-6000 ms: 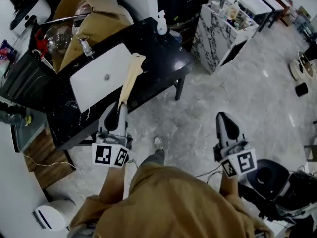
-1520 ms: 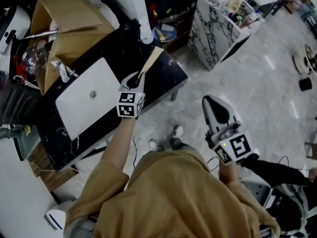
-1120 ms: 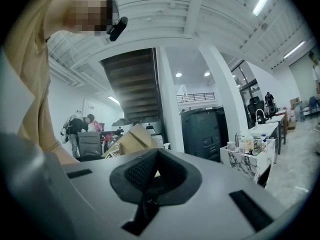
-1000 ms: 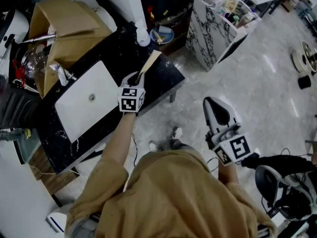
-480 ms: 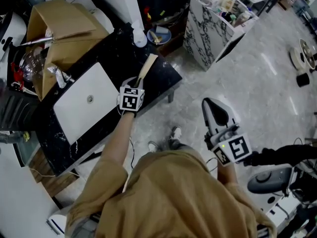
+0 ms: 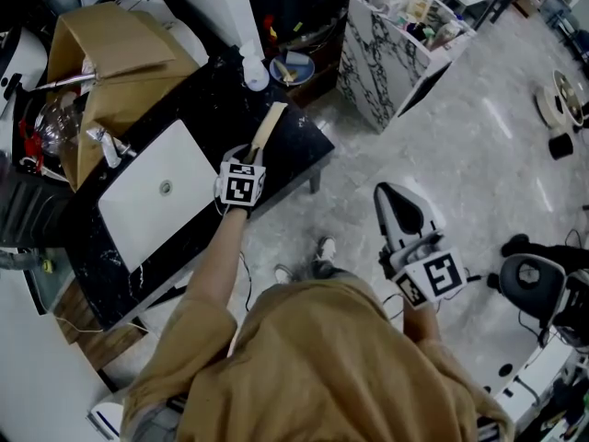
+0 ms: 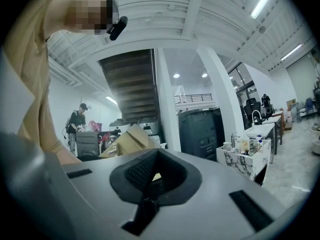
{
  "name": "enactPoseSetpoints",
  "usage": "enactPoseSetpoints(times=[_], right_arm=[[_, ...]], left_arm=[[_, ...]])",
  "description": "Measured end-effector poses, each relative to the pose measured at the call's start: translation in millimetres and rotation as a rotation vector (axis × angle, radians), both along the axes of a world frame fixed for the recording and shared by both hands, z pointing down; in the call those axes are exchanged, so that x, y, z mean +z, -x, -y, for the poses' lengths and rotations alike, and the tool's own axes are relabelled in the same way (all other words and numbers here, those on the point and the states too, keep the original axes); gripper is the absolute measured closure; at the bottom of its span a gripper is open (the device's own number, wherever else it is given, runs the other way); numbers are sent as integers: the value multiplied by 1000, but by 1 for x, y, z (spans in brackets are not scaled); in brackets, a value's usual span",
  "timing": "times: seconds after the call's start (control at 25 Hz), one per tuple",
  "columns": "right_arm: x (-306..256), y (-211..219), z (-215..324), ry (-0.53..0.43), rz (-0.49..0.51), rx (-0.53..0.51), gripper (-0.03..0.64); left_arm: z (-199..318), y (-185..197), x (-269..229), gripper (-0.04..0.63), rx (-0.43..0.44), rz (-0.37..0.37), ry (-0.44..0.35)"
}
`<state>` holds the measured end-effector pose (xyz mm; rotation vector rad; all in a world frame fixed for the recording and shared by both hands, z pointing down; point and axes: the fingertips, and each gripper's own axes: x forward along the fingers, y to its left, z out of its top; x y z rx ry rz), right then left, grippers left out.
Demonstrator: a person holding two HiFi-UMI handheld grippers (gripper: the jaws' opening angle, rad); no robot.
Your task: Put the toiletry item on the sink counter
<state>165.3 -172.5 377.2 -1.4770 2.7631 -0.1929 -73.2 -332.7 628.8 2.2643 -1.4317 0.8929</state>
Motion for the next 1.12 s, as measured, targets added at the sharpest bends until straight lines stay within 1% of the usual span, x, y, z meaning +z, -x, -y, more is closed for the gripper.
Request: enactPoseSetpoints(times=[0.2, 0.36, 0.48, 0.52, 0.6, 0.64, 0.68, 0.88, 1.12], right_arm=[[-3, -2, 0, -6, 0, 0, 614], [-7, 0, -2, -15, -5, -4, 614], [-9, 0, -4, -26, -12, -9, 613], [-10, 0, -5, -28, -12, -10, 614], [-10, 1, -6, -32, -12, -14, 613], [-11, 2, -7, -33, -12, -16, 614], [-12, 3, -7, -34, -12, -19, 613], [-14, 7, -8, -35, -11, -35, 613], [-14, 22, -5, -42, -4, -71, 614]], left_arm=[[2, 0, 0, 525, 4, -13, 11], [3, 0, 1, 502, 3, -5, 16], [4, 3, 1, 447, -11, -18, 7], [4, 4, 0, 413, -17, -33, 4], [5, 2, -1, 308, -18, -58, -1], [4, 1, -2, 274, -13, -61, -8], [3, 1, -5, 261, -9, -60, -17], [-2, 1, -20, 244, -18, -100, -63], [-11, 15, -54, 244, -56, -160, -156]])
